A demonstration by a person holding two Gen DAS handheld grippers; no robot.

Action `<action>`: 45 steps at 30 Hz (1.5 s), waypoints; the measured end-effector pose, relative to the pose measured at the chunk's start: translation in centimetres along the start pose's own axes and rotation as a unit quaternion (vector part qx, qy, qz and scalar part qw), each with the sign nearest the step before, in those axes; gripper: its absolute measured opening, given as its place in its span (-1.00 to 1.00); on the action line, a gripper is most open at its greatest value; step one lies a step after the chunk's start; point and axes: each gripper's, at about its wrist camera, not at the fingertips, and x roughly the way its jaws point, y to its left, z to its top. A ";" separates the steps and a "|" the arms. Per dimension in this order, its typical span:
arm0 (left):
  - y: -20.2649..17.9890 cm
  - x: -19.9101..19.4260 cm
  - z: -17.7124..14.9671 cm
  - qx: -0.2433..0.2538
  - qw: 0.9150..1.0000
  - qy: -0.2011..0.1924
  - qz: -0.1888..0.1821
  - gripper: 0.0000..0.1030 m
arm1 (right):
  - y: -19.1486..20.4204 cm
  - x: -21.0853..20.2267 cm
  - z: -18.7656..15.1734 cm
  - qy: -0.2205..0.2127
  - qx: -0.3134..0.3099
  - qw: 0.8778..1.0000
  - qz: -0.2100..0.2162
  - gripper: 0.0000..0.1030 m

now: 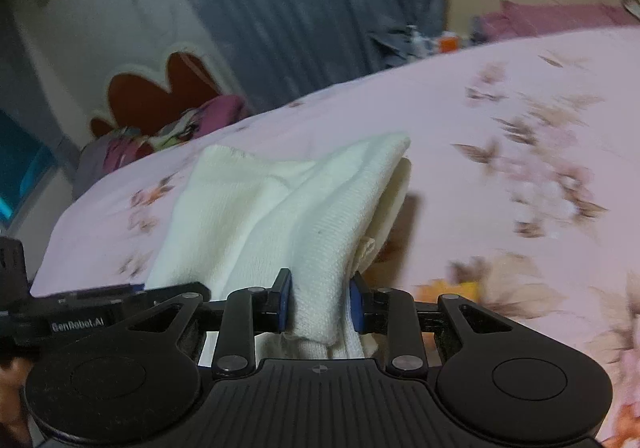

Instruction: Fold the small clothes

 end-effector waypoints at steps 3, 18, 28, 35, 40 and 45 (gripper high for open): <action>3.5 -3.3 -0.6 -0.009 1.000 -0.002 0.016 -0.35 | 4.3 1.9 -1.0 0.007 -0.011 1.000 0.019 -0.45; 17.2 -10.0 -5.5 -0.111 0.993 0.017 0.040 0.22 | 13.7 13.0 -6.7 0.071 -0.001 0.997 -0.014 -0.15; 12.0 -6.3 -1.0 0.067 0.994 -0.014 0.088 -0.26 | 19.7 14.9 -4.3 0.023 -0.166 0.985 -0.042 -0.75; 10.9 -7.4 -2.4 0.063 0.993 -0.031 0.098 -0.29 | 18.2 17.3 -4.8 0.042 -0.195 0.975 -0.093 -0.76; 8.0 -11.8 -6.5 0.053 0.993 -0.064 0.089 -0.51 | 19.8 11.5 -7.4 0.023 -0.234 0.972 -0.020 -0.76; 6.4 -8.8 -10.2 0.053 0.992 0.014 0.110 -0.50 | 19.0 11.8 -11.8 0.063 -0.290 0.953 -0.055 -0.77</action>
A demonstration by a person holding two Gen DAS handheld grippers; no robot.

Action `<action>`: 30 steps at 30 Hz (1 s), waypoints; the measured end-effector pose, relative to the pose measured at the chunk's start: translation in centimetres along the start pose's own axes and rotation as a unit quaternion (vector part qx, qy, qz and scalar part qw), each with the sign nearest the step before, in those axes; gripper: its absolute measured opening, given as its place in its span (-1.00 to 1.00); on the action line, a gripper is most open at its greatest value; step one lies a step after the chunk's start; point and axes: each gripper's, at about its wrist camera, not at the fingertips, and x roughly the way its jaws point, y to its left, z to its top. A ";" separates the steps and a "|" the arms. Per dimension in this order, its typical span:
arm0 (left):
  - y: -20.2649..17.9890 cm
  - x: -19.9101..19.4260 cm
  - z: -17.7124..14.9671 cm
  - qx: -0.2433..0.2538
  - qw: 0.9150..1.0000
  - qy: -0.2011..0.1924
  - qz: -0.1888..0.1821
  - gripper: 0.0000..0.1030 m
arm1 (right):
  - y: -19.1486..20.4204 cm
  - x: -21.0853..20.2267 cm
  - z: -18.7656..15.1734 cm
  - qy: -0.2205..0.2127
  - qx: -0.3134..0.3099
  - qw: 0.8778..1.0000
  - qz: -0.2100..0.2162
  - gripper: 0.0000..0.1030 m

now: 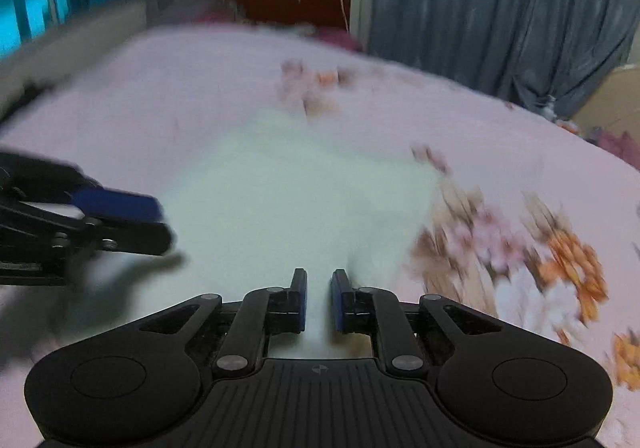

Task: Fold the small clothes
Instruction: 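Release the folded sweater and pull both tools back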

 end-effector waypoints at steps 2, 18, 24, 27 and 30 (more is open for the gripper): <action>0.1 0.4 -0.5 -0.025 1.000 -0.013 0.007 -0.48 | -0.8 0.5 -0.2 0.000 0.025 1.000 -0.007 -0.76; -7.5 -13.6 -5.3 -0.057 0.989 -0.093 0.095 -0.48 | 0.1 -17.1 -6.9 -0.077 0.114 0.990 0.015 -0.76; -11.9 -17.5 -7.4 -0.040 0.987 -0.109 0.107 -0.21 | 1.7 -23.0 -10.0 -0.093 0.128 0.987 0.011 -0.75; -13.9 -19.4 -8.5 -0.041 0.982 -0.133 0.125 0.99 | 2.3 -25.5 -11.6 -0.102 0.142 0.985 0.002 -0.74; -15.8 -21.2 -9.4 -0.028 0.978 -0.148 0.141 0.99 | 2.8 -27.8 -13.2 -0.128 0.155 0.979 -0.036 0.92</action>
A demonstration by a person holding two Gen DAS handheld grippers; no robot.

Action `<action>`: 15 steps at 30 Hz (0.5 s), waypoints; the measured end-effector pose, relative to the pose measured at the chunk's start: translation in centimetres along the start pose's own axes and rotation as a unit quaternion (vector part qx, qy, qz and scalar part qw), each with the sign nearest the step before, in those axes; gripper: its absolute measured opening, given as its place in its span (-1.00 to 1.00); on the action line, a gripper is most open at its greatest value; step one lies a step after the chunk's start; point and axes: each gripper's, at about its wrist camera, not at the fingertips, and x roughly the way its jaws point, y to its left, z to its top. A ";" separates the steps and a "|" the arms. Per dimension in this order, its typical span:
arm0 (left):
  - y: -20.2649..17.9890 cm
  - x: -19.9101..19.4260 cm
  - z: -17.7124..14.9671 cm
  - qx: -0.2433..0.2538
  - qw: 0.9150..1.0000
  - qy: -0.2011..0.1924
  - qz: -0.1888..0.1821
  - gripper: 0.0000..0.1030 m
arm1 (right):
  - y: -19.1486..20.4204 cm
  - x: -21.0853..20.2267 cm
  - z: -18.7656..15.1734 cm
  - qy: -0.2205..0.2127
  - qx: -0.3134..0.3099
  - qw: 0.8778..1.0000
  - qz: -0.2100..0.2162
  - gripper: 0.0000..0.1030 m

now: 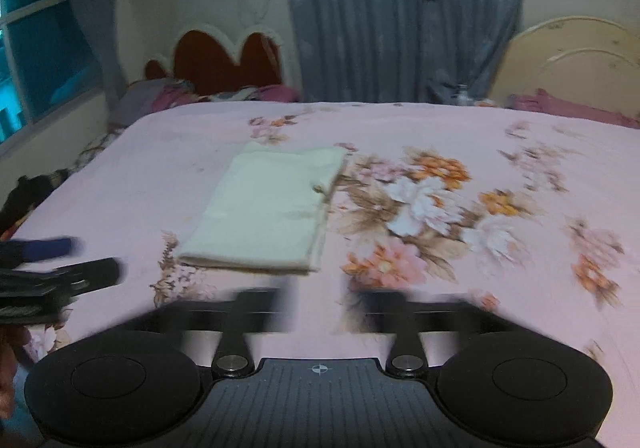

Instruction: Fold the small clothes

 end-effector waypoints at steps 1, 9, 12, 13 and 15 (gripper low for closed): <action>-0.2 -0.4 0.0 -0.001 1.000 0.004 0.001 0.99 | 0.0 -0.6 -0.2 -0.009 -0.005 1.000 -0.002 1.00; -1.1 -4.1 -0.5 0.001 1.000 -0.008 0.009 0.99 | 0.9 -4.0 -1.4 -0.012 -0.015 1.000 -0.010 1.00; -1.3 -5.3 -0.5 0.001 1.000 -0.020 0.011 0.99 | 1.3 -5.4 -1.6 -0.016 -0.019 1.000 -0.011 1.00; -1.4 -5.7 -0.5 0.003 1.000 -0.023 0.012 0.99 | 1.4 -5.8 -1.6 -0.020 -0.020 1.000 -0.010 1.00; -1.4 -6.3 -0.4 0.007 0.999 -0.028 0.014 0.99 | 1.7 -6.6 -1.6 -0.027 -0.023 0.999 -0.009 1.00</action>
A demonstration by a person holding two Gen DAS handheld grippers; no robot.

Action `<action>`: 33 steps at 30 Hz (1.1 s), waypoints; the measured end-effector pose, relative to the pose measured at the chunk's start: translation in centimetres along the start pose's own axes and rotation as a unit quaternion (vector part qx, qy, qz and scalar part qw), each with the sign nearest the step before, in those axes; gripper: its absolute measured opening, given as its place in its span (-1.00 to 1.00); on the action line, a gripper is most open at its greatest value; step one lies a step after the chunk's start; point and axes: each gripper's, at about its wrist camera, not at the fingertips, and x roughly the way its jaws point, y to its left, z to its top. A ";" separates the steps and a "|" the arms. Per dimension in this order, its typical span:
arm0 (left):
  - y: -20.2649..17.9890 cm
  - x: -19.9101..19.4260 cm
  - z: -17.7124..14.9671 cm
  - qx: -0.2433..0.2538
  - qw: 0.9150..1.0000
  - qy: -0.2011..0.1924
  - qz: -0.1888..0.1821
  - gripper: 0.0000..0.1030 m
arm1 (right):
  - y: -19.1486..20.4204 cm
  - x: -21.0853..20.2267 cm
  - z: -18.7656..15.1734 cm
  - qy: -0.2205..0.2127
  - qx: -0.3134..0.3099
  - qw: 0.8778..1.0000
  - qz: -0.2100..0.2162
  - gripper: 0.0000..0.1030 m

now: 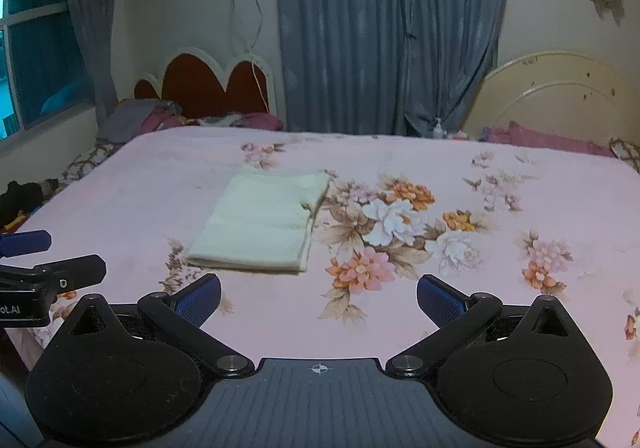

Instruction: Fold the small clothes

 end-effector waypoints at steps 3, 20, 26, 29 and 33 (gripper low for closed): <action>-0.1 -0.6 0.0 0.002 1.000 -0.006 0.001 0.99 | 0.1 -0.8 0.1 -0.006 -0.002 1.000 -0.001 1.00; -0.2 -1.3 -0.1 0.010 1.000 -0.016 -0.004 0.99 | 0.0 -3.0 0.4 -0.017 -0.007 1.000 -0.008 1.00; -0.1 -1.4 -0.1 0.009 1.000 -0.017 -0.003 0.99 | 0.0 -3.1 0.4 -0.018 -0.008 1.000 -0.008 1.00; 0.0 -1.4 -0.1 0.010 1.000 -0.018 -0.002 0.99 | -0.1 -3.1 0.5 -0.017 -0.009 1.000 -0.006 1.00; 0.1 -1.4 0.0 0.009 1.000 -0.018 -0.001 0.99 | 0.0 -3.1 0.6 -0.017 -0.010 1.000 -0.004 1.00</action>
